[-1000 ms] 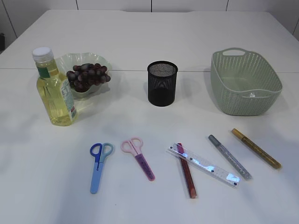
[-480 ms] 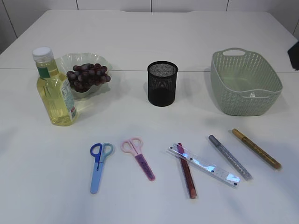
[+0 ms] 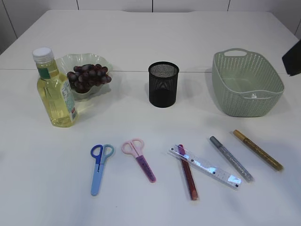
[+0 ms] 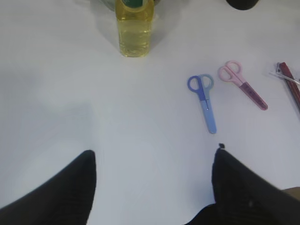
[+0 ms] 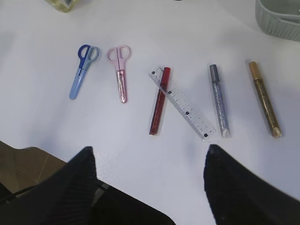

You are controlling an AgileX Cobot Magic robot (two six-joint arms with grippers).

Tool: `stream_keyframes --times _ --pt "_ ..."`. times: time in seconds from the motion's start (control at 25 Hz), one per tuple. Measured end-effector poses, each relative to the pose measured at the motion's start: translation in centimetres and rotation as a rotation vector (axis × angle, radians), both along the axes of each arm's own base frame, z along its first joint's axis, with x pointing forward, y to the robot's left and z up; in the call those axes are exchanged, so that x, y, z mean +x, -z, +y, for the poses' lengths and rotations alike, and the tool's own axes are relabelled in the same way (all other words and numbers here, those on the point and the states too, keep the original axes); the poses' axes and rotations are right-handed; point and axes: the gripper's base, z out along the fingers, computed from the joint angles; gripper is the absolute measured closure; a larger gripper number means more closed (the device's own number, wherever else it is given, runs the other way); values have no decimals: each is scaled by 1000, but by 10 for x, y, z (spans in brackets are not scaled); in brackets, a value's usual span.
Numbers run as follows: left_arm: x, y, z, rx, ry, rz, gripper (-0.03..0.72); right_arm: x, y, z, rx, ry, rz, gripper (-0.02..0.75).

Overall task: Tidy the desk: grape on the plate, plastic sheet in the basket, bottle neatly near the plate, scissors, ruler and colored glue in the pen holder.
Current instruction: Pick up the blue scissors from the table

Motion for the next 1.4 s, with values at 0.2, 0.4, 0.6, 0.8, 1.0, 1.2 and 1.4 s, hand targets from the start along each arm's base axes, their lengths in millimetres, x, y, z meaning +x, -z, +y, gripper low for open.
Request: stream_keyframes --times 0.2,0.4,0.6,0.8,1.0,1.2,1.4 --pt "-2 1 -2 -22 9 19 141 13 10 0 -20 20 51 181" --pt "-3 0 -5 -58 22 28 141 21 17 -1 -52 43 81 181" --pt "-4 0 -9 -98 30 38 141 33 28 -6 -108 99 128 181" --pt "2 3 -14 -131 40 73 141 42 37 -9 -156 131 162 181" --pt "17 14 -30 -136 86 144 141 53 48 -8 -178 137 200 181" --pt "41 32 -55 -114 113 189 141 60 55 -9 -207 138 223 181" --pt "70 66 -83 -48 106 286 146 66 61 -11 -245 142 236 181"
